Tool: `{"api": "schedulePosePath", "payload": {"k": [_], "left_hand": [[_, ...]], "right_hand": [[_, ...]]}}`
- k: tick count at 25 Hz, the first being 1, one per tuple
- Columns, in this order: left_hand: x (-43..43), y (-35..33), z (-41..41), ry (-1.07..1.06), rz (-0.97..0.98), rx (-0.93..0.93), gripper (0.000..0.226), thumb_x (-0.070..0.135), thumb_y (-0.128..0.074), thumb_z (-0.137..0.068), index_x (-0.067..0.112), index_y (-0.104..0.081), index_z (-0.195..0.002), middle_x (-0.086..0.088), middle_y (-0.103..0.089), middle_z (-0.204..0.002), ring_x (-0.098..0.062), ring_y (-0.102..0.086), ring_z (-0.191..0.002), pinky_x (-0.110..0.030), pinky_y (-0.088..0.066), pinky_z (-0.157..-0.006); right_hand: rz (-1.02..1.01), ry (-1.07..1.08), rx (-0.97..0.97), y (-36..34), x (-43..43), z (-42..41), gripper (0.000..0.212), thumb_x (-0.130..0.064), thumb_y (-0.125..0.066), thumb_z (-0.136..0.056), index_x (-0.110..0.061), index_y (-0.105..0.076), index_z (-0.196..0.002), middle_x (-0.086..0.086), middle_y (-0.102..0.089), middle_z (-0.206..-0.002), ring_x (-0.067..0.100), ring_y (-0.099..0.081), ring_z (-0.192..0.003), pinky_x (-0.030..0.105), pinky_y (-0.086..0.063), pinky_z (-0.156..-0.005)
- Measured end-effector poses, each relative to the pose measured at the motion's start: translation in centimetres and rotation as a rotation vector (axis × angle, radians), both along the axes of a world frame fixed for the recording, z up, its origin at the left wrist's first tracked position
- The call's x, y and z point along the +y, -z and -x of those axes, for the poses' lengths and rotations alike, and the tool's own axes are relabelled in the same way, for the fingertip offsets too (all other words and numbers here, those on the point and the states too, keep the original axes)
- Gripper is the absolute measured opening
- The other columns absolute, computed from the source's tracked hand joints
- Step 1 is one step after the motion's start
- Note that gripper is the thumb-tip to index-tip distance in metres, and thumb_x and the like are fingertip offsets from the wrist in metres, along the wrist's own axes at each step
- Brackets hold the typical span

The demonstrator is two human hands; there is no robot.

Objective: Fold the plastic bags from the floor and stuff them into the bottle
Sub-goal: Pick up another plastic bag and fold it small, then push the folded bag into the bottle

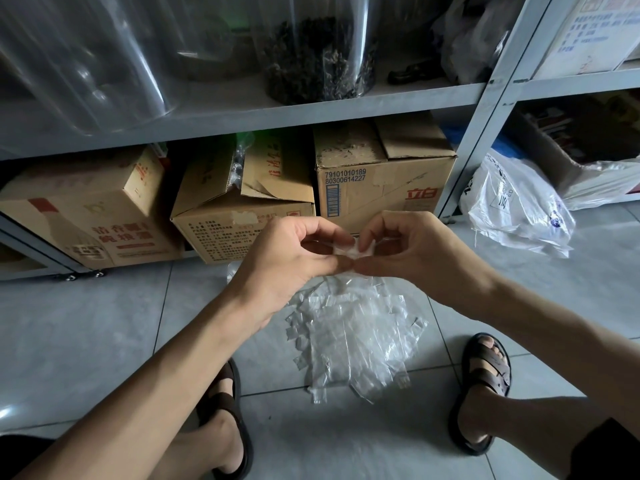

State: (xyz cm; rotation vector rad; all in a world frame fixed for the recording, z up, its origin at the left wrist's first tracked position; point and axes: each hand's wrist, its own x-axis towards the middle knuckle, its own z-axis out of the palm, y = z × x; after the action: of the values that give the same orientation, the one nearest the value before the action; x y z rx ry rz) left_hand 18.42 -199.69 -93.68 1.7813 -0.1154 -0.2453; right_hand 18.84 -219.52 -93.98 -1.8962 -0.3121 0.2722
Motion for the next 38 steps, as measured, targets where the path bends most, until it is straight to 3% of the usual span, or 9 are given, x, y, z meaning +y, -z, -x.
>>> {"api": "schedulePosePath", "payload": {"k": [11,14,18,22,25,30,33,36,38], "left_hand": [[2.0,0.8,0.2,0.021,0.010,-0.131,0.019,0.000,-0.079,-0.078,0.011,-0.077,-0.093,-0.009,-0.076,-0.091,-0.027,-0.074,-0.087,-0.036,-0.061,-0.083],[3.7,0.6,0.0,0.027,-0.061,-0.149,0.023,-0.001,-0.080,-0.075,0.016,-0.077,-0.092,0.000,-0.078,-0.093,-0.018,-0.074,-0.089,-0.029,-0.058,-0.083],[7.2,0.4,-1.5,-0.040,-0.088,-0.129,0.025,-0.004,-0.081,-0.073,0.016,-0.077,-0.089,-0.006,-0.078,-0.095,-0.018,-0.074,-0.086,-0.032,-0.061,-0.080],[11.2,1.9,-3.1,-0.090,-0.134,-0.115,0.022,-0.002,-0.083,-0.072,0.009,-0.076,-0.091,-0.005,-0.077,-0.087,-0.006,-0.071,-0.076,-0.016,-0.054,-0.068],[13.9,5.2,-3.9,-0.129,-0.175,-0.066,0.023,-0.001,-0.083,-0.074,0.012,-0.076,-0.092,0.001,-0.078,-0.086,-0.005,-0.072,-0.077,-0.014,-0.053,-0.069],[18.4,13.7,-6.3,-0.150,-0.218,0.040,0.023,-0.003,-0.080,-0.075,0.016,-0.076,-0.087,0.004,-0.077,-0.085,-0.013,-0.073,-0.084,-0.026,-0.056,-0.073],[19.9,18.4,-7.5,-0.169,-0.237,0.101,0.027,-0.010,-0.075,-0.070,0.013,-0.075,-0.082,0.003,-0.076,-0.080,-0.010,-0.072,-0.079,-0.020,-0.051,-0.068],[21.1,22.8,-8.5,-0.183,-0.276,0.135,0.026,-0.011,-0.074,-0.070,0.013,-0.074,-0.081,0.002,-0.075,-0.075,-0.003,-0.070,-0.073,-0.016,-0.052,-0.066],[22.0,25.7,-9.3,-0.250,-0.331,0.155,0.025,-0.008,-0.074,-0.073,0.016,-0.072,-0.080,0.005,-0.073,-0.076,-0.004,-0.069,-0.073,-0.013,-0.052,-0.066]], "right_hand": [[-0.114,0.085,-0.020,0.4,1.8,-0.3,0.024,-0.004,-0.085,-0.070,-0.020,-0.069,-0.071,-0.005,-0.063,-0.064,0.010,-0.055,-0.061,0.022,-0.047,-0.059],[-0.039,0.023,-0.029,0.3,3.5,-0.3,0.018,-0.007,-0.085,-0.071,-0.017,-0.070,-0.075,-0.009,-0.064,-0.064,0.006,-0.057,-0.060,0.019,-0.049,-0.060],[0.135,-0.099,-0.091,-0.6,6.8,-3.0,0.016,-0.015,-0.087,-0.072,-0.023,-0.073,-0.075,-0.007,-0.070,-0.072,0.010,-0.063,-0.066,0.030,-0.054,-0.068],[0.279,-0.208,-0.131,0.0,11.9,-6.0,0.019,-0.017,-0.088,-0.071,-0.026,-0.071,-0.074,-0.012,-0.068,-0.072,-0.004,-0.057,-0.061,0.012,-0.046,-0.062],[0.363,-0.240,-0.091,3.4,15.5,-8.0,0.022,-0.019,-0.088,-0.070,-0.023,-0.068,-0.080,-0.010,-0.064,-0.076,0.003,-0.053,-0.066,0.017,-0.042,-0.061],[0.416,-0.224,0.009,12.2,20.8,-11.3,0.027,-0.006,-0.087,-0.066,-0.018,-0.062,-0.069,-0.011,-0.058,-0.068,0.002,-0.049,-0.060,0.008,-0.038,-0.049],[0.421,-0.220,0.008,17.4,22.8,-12.6,0.027,-0.001,-0.086,-0.063,-0.018,-0.065,-0.064,-0.012,-0.057,-0.060,0.005,-0.055,-0.057,0.020,-0.046,-0.054],[0.425,-0.193,0.006,22.5,24.5,-13.7,0.039,0.005,-0.079,-0.066,-0.026,-0.057,-0.055,-0.014,-0.054,-0.053,-0.002,-0.052,-0.049,0.013,-0.041,-0.050],[0.473,-0.171,-0.092,25.8,25.5,-14.4,0.033,0.003,-0.072,-0.069,-0.022,-0.055,-0.056,-0.011,-0.056,-0.053,0.004,-0.053,-0.051,0.024,-0.044,-0.051]]}}
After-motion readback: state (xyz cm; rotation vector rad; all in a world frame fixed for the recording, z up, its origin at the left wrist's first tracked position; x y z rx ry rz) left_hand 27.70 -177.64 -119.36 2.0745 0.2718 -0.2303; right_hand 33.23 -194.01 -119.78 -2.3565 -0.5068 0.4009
